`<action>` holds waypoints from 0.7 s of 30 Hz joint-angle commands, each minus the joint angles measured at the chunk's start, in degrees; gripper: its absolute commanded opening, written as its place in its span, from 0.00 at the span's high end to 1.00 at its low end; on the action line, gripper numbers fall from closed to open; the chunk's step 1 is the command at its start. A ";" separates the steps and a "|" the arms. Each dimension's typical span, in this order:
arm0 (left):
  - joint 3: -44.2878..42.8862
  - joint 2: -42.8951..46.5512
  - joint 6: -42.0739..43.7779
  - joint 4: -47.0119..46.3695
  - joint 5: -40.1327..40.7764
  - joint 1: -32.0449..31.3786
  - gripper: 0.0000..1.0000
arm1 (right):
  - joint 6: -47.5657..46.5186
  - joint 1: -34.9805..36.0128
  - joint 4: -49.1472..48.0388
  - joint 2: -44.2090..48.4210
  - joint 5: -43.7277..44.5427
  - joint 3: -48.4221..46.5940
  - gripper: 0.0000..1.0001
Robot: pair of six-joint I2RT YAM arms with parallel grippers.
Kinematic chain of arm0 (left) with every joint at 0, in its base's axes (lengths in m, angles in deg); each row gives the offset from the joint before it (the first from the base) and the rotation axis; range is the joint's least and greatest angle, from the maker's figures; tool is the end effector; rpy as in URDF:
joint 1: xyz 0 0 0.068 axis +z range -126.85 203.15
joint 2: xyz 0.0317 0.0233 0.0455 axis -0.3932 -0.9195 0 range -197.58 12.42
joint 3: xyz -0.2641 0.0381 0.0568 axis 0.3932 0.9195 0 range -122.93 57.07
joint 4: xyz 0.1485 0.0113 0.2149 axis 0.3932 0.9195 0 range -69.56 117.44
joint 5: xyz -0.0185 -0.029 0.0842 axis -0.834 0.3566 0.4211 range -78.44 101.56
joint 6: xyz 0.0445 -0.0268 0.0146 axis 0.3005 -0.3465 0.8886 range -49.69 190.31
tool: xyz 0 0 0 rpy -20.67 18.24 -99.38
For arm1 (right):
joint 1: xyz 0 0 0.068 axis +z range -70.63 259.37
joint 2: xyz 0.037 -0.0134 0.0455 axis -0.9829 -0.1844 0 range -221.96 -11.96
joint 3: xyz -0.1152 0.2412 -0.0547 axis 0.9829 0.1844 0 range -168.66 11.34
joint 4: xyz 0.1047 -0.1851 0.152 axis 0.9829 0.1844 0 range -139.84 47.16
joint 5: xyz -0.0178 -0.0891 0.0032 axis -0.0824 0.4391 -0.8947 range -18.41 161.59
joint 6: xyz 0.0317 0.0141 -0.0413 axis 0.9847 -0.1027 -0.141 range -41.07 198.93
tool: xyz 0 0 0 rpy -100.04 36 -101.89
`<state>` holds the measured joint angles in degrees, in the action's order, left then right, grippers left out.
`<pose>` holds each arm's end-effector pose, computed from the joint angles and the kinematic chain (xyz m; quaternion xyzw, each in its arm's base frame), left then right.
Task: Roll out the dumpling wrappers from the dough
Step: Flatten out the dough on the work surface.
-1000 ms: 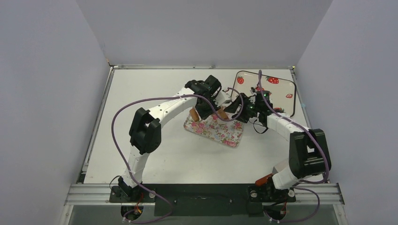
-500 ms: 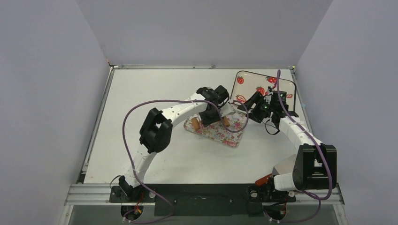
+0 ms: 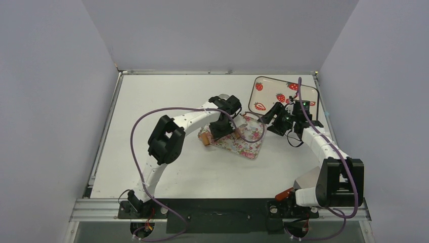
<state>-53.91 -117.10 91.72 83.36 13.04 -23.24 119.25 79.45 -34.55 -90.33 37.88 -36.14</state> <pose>0.3149 -0.3294 0.1877 0.5553 0.8282 -0.0036 0.0756 0.2795 0.0201 0.2231 0.2038 0.8709 0.3759 0.2424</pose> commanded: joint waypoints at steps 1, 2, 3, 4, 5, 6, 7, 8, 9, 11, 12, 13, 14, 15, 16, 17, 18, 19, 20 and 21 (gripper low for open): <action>6.00 4.42 -0.21 0.17 2.37 2.46 1.00 | -1.31 0.12 -0.82 2.91 -0.77 -0.86 0.36; 6.54 4.83 0.15 -0.78 2.85 2.41 1.00 | -1.35 0.10 -0.81 2.89 -0.80 -0.90 0.36; 6.87 5.24 0.31 -1.20 3.06 2.24 1.00 | -1.37 0.10 -0.79 2.92 -0.86 -0.92 0.36; 6.76 5.28 0.52 -1.34 3.50 2.08 1.00 | -1.38 0.12 -0.83 2.85 -0.85 -1.00 0.36; 6.02 4.90 0.59 -1.14 3.74 1.80 1.00 | -1.31 0.10 -0.84 2.80 -0.90 -1.06 0.36; 5.55 4.54 0.57 -0.91 4.09 1.69 1.00 | -1.30 0.10 -0.81 2.83 -0.95 -1.15 0.36; 4.53 3.81 0.52 -0.63 4.08 1.60 1.00 | -1.27 0.10 -0.82 2.97 -0.97 -1.18 0.36; 3.79 3.47 0.36 -0.57 4.11 1.44 1.00 | -1.28 0.10 -0.80 3.05 -0.94 -1.16 0.36; 2.09 2.88 0.24 -0.64 3.95 1.29 1.00 | -1.25 0.10 -0.79 3.20 -0.92 -1.14 0.36; -1.40 2.20 0.09 -0.35 4.02 0.66 1.00 | -1.29 0.10 -0.56 3.61 -0.89 -1.01 0.36; -2.65 1.96 0.05 0.34 4.18 0.13 1.00 | -1.24 -0.69 -0.50 3.94 -0.86 -0.96 0.36; -4.99 1.80 0.04 0.66 4.21 -0.07 1.00 | -1.32 -1.33 -0.25 4.15 -0.77 -0.95 0.36; -6.02 1.80 0.19 1.21 4.14 -0.45 1.00 | -1.40 -1.49 -0.12 4.42 -0.71 -0.95 0.36; -8.01 1.50 0.38 1.53 4.15 -0.67 1.00 | -1.56 -1.55 0.13 4.57 -0.67 -0.94 0.36; -9.12 1.17 0.89 2.55 4.79 -1.23 1.00 | -1.65 -1.60 0.28 4.85 -0.59 -0.99 0.36; -11.24 -0.09 1.12 3.13 5.13 -1.50 1.00 | -1.73 -1.76 0.58 4.92 -0.53 -0.97 0.36; -12.53 -0.85 1.32 4.62 5.47 -1.77 1.00 | -1.75 -1.79 0.72 5.07 -0.51 -0.95 0.36; -14.80 -2.64 1.30 5.39 5.34 -1.82 1.00 | -1.70 -1.87 0.80 5.20 -0.49 -0.95 0.36; -15.85 -3.45 1.33 6.81 5.22 -1.81 1.00 | -1.66 -1.98 0.91 5.50 -0.46 -0.99 0.37; -16.90 -4.54 1.28 7.15 5.38 -1.79 1.00 | -1.69 -2.11 1.03 5.63 -0.42 -1.10 0.37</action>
<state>-64.90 -117.64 92.16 86.59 17.65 -24.55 118.48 77.77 -33.22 -86.94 37.55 -36.14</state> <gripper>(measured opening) 0.256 0.637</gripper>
